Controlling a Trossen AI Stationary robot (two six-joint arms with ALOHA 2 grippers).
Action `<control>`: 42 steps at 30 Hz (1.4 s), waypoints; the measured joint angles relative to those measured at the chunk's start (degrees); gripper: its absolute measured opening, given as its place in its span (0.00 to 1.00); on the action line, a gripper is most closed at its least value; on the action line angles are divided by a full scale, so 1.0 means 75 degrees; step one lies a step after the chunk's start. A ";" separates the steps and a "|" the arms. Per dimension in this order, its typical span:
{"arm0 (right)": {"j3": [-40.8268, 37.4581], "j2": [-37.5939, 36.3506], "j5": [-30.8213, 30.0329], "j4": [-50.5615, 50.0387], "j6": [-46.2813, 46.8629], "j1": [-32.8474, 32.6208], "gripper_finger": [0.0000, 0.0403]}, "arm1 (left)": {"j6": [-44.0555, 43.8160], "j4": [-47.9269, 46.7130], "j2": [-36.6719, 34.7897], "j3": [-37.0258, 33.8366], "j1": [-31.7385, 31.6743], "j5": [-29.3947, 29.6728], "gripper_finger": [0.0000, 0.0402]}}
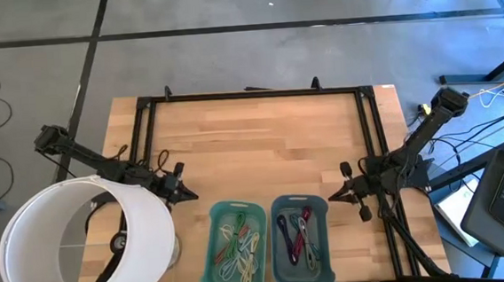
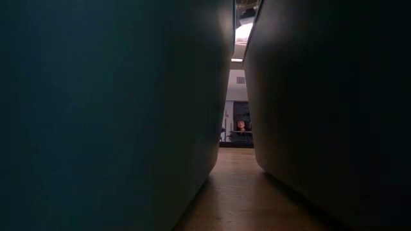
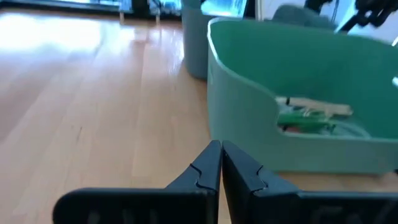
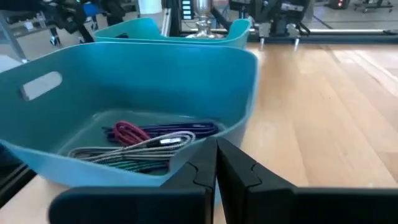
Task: Pick & Place USB Port
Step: Return to Home Position
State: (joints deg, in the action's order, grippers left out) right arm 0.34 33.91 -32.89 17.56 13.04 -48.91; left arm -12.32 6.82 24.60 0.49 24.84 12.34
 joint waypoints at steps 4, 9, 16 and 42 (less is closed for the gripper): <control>-0.0002 -0.0381 0.0370 -0.0099 0.0002 0.0653 0.03 | 0.0000 -0.0103 -0.0707 0.0000 -0.0115 -0.0050 0.01; 0.0000 -0.1136 0.0403 -0.0297 0.0000 0.1471 0.03 | 0.0002 -0.0195 -0.1917 0.0000 -0.0547 -0.0069 0.02; -0.0002 -0.2195 0.0411 -0.0390 0.0000 0.2920 0.03 | 0.0000 -0.0189 -0.3285 0.0000 -0.1636 -0.0075 0.02; -0.0003 -0.4497 0.0391 -0.0334 0.0000 0.5619 0.03 | 0.0000 -0.0119 -0.3281 0.0000 -0.3535 0.0003 0.03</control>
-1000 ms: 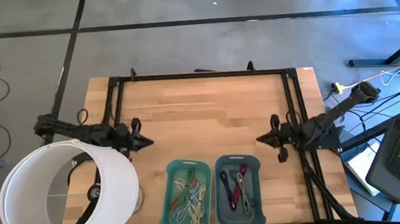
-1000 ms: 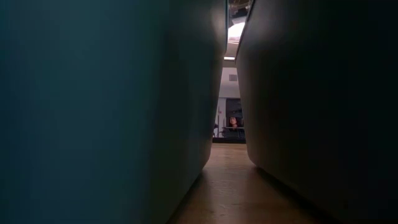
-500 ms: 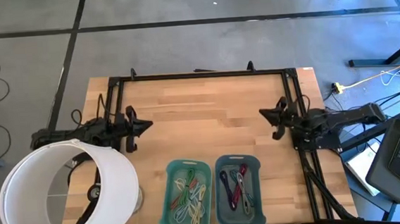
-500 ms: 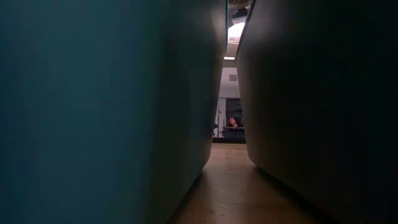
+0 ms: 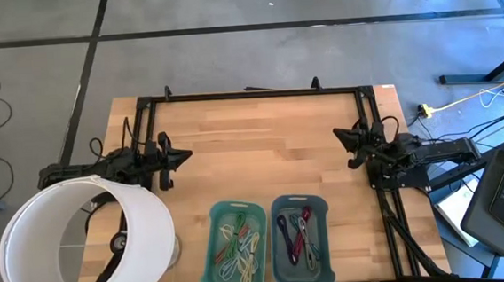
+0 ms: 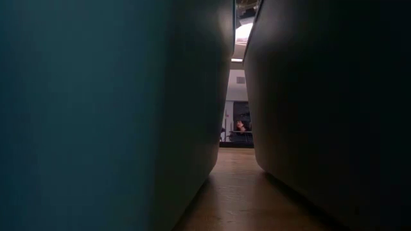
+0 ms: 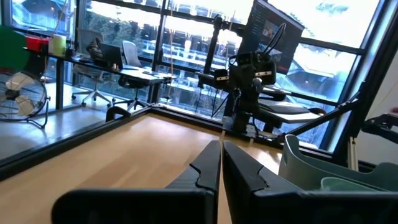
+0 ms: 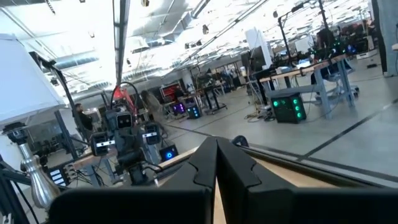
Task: Pick & Place USB Port
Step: Return to Home Position
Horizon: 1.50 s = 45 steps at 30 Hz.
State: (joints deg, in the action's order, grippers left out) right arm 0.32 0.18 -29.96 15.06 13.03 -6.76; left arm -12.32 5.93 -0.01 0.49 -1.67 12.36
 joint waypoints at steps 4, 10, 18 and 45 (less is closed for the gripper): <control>0.0000 0.0000 0.0000 -0.0008 -0.0002 0.0000 0.03 | 0.0002 -0.0019 0.0000 0.0000 0.0000 0.0000 0.02; 0.0000 0.0000 0.0000 -0.0731 0.0000 0.0000 0.03 | 0.0000 -0.0026 0.0000 0.0000 0.0000 -0.0001 0.02; 0.0000 0.0026 0.0024 -0.1295 -0.0409 -0.0003 0.03 | 0.0000 -0.0023 0.0000 0.0000 0.0000 -0.0003 0.02; 0.0000 0.0005 0.5376 -0.1560 -0.1745 -0.0007 0.03 | 0.0000 -0.0021 0.0000 0.0000 0.0000 -0.0002 0.01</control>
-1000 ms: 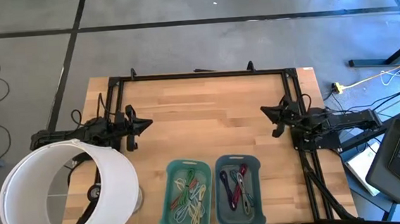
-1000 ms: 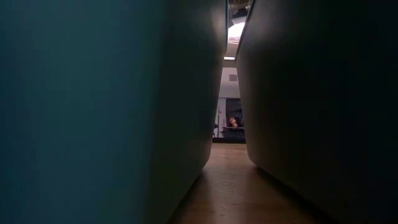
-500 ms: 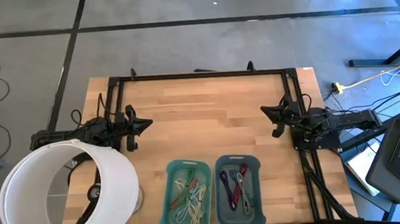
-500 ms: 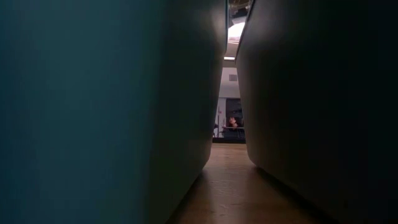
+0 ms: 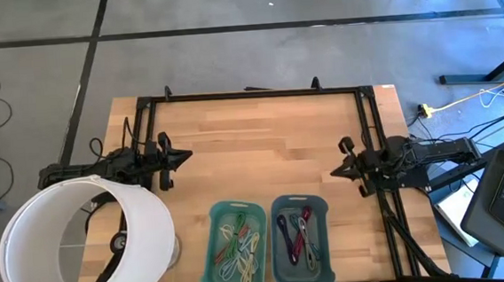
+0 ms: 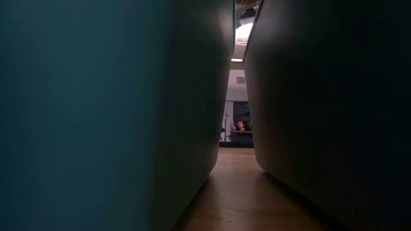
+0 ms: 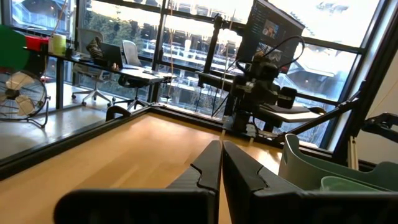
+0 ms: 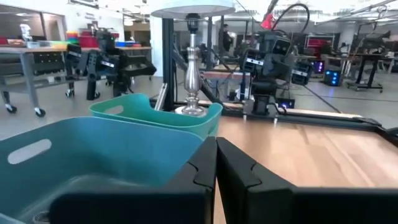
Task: Pick & Place USB Port
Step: Return to Home Position
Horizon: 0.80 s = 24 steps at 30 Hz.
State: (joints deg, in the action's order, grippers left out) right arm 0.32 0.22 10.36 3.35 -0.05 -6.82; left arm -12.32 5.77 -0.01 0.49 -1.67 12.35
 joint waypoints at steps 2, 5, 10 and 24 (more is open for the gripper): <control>0.0000 0.0001 -0.0135 -0.0033 0.0003 0.0001 0.03 | 0.0001 -0.0002 0.0000 0.0000 0.0000 0.0000 0.02; 0.0000 0.0001 -0.0416 -0.0070 0.0095 0.0001 0.03 | 0.0000 -0.0001 0.0000 0.0000 0.0000 0.0001 0.02; 0.0000 0.0001 -0.0438 -0.0084 0.0134 0.0001 0.03 | 0.0000 -0.0001 0.0000 0.0000 0.0000 0.0000 0.03; 0.0000 0.0001 -0.0438 -0.0081 0.0134 0.0001 0.03 | 0.0000 -0.0002 0.0000 0.0000 0.0000 -0.0001 0.03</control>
